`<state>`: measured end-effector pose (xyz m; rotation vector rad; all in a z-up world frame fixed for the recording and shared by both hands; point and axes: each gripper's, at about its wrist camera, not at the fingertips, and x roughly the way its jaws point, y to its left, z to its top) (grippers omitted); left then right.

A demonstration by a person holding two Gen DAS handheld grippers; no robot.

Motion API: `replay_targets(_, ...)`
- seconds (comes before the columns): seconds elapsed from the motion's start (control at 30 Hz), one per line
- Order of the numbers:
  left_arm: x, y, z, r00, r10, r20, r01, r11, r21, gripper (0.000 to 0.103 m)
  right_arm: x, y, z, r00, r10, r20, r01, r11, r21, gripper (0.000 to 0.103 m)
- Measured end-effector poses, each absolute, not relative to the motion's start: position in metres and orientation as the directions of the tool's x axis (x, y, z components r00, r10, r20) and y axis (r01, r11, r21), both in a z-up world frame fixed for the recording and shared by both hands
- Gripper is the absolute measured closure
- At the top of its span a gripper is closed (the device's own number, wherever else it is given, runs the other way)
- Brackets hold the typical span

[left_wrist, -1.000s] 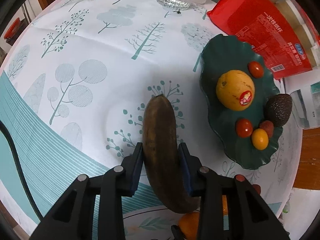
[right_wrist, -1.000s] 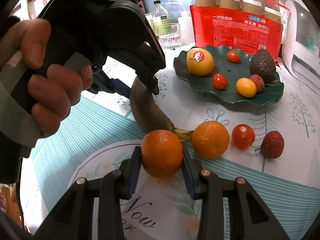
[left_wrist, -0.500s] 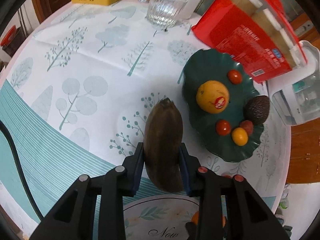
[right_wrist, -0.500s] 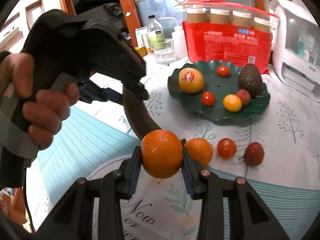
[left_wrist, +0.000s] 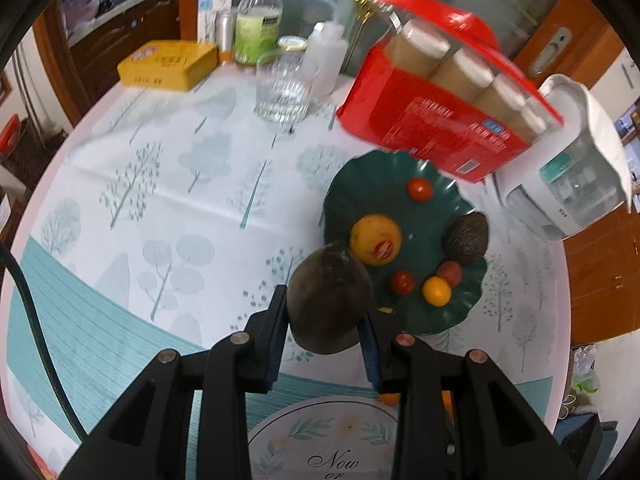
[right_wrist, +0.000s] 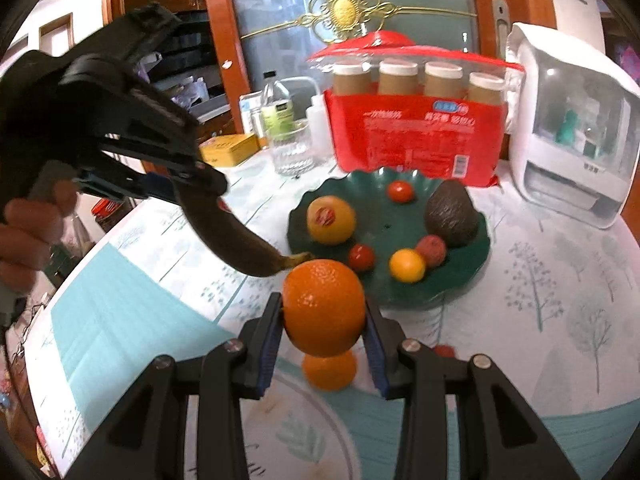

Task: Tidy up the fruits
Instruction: 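Carry the banana and orange onto the green plate and open both tools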

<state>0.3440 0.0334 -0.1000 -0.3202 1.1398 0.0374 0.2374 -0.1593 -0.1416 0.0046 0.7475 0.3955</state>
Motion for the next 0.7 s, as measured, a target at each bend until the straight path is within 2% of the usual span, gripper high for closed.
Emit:
replay_targets(0.37,0.379,0.001,-0.072,0.489,-0.207,-0.848,-0.062,0.961,-0.27,0.072,0.271,-0.175,-0.139,0.7,0.309,-0.644,-0.307,0.944,0.119,0.065)
replay_targets(0.5,0.401,-0.014,-0.083,0.487,-0.255,-0.835,-0.02,0.953,-0.302,0.072,0.284,-0.179,-0.149,0.691,0.295,-0.66,-0.299,0.948,0.111,0.065)
replay_targets(0.7,0.433,-0.036,-0.121,0.404,-0.281,-0.871,0.007,0.953,-0.304,0.072,0.301,-0.181,-0.166,0.667,0.295,-0.684,-0.301,0.947,0.115,0.065)
